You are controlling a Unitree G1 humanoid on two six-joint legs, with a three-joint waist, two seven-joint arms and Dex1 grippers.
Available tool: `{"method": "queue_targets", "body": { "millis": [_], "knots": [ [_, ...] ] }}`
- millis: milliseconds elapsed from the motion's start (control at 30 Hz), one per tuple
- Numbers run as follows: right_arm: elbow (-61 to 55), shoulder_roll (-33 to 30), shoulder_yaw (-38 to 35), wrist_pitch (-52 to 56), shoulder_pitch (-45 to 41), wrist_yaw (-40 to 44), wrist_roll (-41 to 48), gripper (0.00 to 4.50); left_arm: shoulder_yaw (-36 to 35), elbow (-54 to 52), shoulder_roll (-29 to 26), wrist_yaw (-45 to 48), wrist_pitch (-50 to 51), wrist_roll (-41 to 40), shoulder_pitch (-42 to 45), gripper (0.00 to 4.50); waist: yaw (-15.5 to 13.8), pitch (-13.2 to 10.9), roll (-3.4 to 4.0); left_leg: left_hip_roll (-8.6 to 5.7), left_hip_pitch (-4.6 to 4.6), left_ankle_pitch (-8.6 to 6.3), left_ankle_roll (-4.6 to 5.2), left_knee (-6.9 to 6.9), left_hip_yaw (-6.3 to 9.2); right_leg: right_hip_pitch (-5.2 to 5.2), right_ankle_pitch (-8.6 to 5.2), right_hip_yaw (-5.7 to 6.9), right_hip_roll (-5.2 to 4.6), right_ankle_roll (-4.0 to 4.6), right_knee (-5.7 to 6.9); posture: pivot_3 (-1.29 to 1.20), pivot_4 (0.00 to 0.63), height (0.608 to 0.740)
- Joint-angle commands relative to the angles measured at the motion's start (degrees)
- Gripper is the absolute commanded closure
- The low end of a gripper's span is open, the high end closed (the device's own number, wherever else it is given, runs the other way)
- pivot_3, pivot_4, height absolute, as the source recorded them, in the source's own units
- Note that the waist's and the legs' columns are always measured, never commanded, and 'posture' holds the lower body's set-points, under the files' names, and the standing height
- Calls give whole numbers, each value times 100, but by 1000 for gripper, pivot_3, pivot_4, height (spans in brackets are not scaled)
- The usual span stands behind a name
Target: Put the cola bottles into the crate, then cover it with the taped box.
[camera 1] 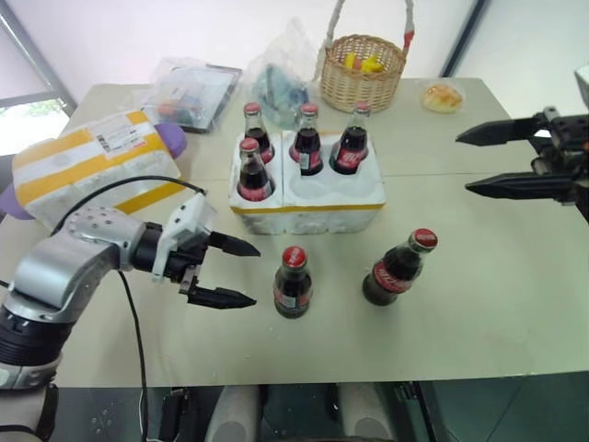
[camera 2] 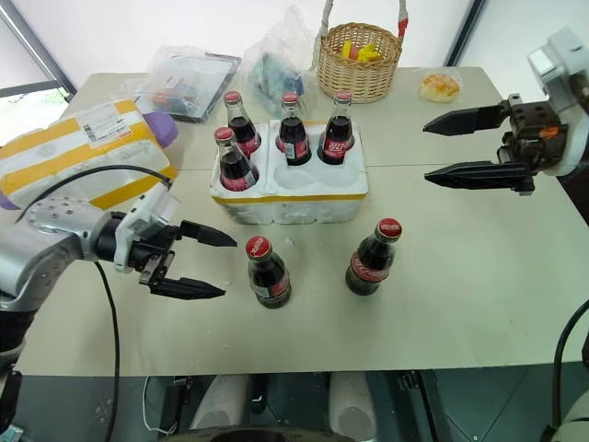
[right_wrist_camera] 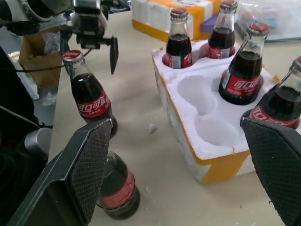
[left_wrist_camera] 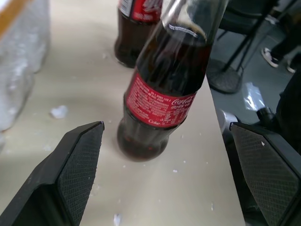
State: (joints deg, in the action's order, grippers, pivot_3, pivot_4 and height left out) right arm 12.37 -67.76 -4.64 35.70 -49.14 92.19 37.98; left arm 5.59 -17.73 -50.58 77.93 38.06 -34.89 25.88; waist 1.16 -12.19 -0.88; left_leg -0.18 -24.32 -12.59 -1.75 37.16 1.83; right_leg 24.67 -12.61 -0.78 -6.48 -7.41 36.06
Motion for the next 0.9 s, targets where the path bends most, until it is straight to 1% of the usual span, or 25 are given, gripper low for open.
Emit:
{"method": "queue_targets", "body": {
  "millis": [33, 267, 400, 700, 900],
  "knots": [
    [-231, -118, -77, -16, -37, 31, 193, 0, 130, 56, 166, -113, -245, 204, 153, 30, -8, 0, 0, 0, 0, 0, 0, 0, 0, 0, 0, 0, 0, 0, 0, 0, 150, 737],
    [-370, -88, -275, 53, 206, 31, 218, 0, 362, 159, 553, -285, -364, 376, 259, 30, -25, 0, 0, -1, -3, 0, 0, 3, 1, 0, 1, 0, 0, -1, 0, 0, 150, 737],
    [-400, -73, -333, 90, 249, 29, 213, 0, 389, 199, 592, -280, -329, 396, 364, 30, -21, 0, 0, -1, -3, 0, 0, 2, 1, 0, 1, 0, 0, -1, 0, 0, 150, 737],
    [-454, 10, -371, 87, 343, 9, 203, 0, 91, -6, 295, -210, -106, 95, 349, 30, -19, 0, 0, 0, -2, 0, 0, 2, 1, 0, 0, 0, 0, -1, 0, 0, 150, 737],
    [-687, -54, -367, 245, 188, 28, 406, 0, -553, -22, -84, -194, 372, -478, 413, 30, -11, 0, 0, 0, -2, 0, 0, 1, 2, 1, 0, 0, 0, -1, 1, 0, 150, 737]
  ]
}}
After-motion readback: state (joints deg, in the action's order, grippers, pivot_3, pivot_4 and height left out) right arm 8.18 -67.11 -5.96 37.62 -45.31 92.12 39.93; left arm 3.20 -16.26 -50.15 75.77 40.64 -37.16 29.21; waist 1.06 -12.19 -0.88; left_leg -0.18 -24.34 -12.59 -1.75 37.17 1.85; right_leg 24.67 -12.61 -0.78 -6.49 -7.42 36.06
